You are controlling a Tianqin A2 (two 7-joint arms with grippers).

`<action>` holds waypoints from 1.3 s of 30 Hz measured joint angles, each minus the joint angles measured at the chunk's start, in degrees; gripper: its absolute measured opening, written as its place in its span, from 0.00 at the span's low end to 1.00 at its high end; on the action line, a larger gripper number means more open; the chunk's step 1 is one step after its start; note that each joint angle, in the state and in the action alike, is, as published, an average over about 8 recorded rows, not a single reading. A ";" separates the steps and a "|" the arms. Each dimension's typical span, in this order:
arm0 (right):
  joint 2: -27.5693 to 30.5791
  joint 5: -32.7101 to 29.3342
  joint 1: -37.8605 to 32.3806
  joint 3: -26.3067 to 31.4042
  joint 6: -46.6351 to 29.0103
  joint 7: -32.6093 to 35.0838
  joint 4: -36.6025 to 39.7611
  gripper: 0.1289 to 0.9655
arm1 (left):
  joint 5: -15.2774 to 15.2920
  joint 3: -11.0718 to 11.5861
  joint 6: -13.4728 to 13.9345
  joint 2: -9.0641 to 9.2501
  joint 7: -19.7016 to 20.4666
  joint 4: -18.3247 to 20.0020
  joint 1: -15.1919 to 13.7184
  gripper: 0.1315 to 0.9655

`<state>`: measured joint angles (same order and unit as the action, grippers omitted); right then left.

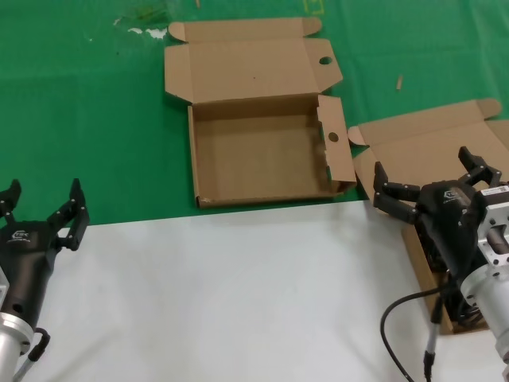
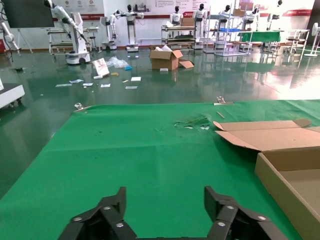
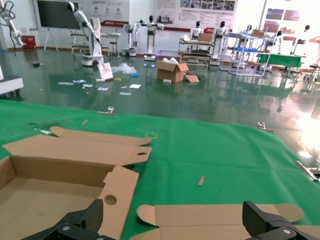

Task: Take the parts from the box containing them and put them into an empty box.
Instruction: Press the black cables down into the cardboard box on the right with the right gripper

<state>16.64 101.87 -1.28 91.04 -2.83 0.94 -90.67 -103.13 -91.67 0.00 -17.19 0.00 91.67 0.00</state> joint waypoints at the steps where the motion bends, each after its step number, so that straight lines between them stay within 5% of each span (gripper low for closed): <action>1: 0.18 0.02 0.01 0.02 -0.15 -0.02 0.03 1.00 | 0.00 0.00 0.00 0.00 0.00 0.00 0.00 0.61; 7: 4.19 0.34 -0.22 2.40 -0.82 -1.80 -0.42 1.00 | 0.00 0.00 0.00 0.00 0.00 0.00 0.00 0.46; 14: 16.79 -2.16 -1.44 9.20 -2.74 -10.60 -3.96 1.00 | 0.00 0.00 0.00 0.00 0.00 0.00 0.00 0.29; 24: 35.50 -12.52 -5.79 10.51 -18.71 -22.70 -11.83 1.00 | 0.00 0.00 0.00 0.00 0.00 0.00 0.00 0.10; 30: 42.65 -13.83 -11.07 12.13 -30.52 -18.10 -13.68 1.00 | 0.00 0.00 0.00 0.00 0.00 0.00 0.00 0.05; 39: 48.00 -14.03 -20.60 17.25 -49.50 -2.25 -12.22 1.00 | 0.00 0.00 0.00 0.00 0.00 0.00 0.00 0.01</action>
<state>64.64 87.84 -21.89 108.30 -52.32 -1.30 -102.89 -103.13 -91.68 0.00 -17.19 0.00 91.67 0.00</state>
